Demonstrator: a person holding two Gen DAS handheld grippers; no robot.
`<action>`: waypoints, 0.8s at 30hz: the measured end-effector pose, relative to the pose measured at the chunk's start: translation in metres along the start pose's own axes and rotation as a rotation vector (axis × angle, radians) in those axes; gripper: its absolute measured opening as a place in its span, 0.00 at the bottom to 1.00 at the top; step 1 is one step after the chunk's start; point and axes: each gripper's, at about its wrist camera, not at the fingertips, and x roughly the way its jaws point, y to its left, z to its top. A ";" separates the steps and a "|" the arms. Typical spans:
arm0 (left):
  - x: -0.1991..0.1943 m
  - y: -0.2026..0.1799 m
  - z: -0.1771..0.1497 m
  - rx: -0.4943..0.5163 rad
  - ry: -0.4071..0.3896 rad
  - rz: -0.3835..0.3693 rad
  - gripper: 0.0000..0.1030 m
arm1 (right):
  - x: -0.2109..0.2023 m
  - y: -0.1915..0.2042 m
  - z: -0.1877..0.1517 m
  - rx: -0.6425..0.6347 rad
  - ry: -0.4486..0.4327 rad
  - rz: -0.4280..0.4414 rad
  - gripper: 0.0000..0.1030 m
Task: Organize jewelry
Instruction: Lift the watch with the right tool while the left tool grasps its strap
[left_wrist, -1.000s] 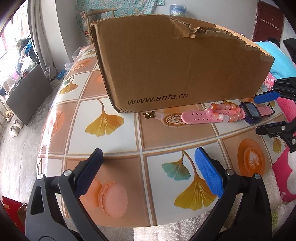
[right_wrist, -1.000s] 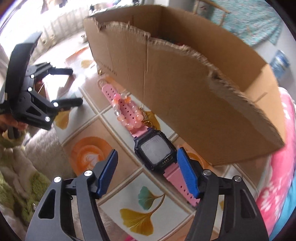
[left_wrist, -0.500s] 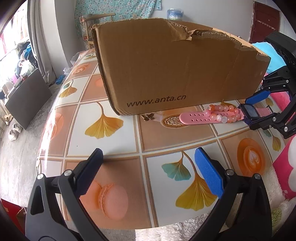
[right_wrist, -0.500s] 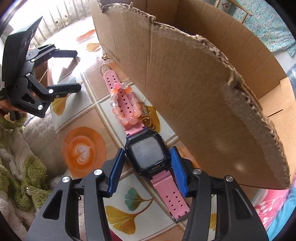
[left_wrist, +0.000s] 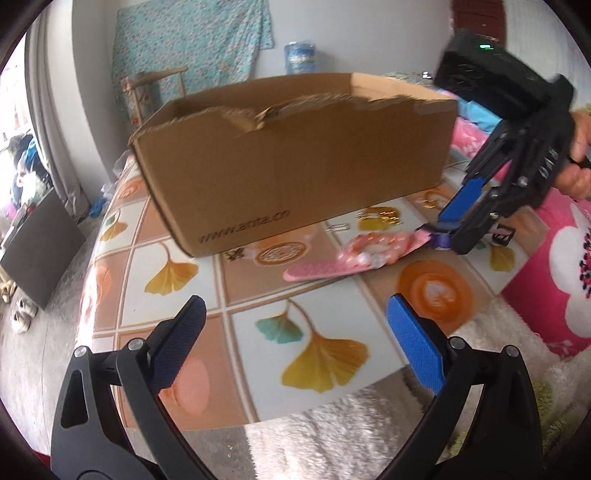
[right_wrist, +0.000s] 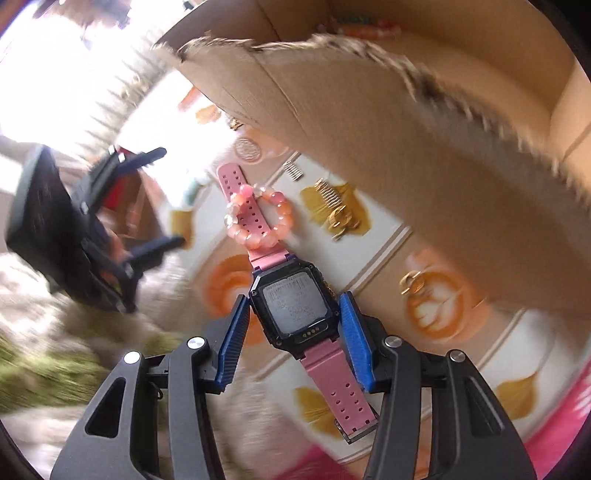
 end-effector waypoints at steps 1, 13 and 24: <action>-0.004 -0.005 0.001 0.019 -0.011 -0.010 0.92 | 0.001 -0.004 0.001 0.039 0.010 0.046 0.48; -0.001 -0.055 0.004 0.268 -0.009 -0.052 0.46 | 0.010 0.016 0.008 0.006 0.054 0.085 0.48; 0.023 -0.069 0.012 0.314 0.051 -0.047 0.09 | 0.001 0.029 -0.005 -0.083 -0.014 0.064 0.48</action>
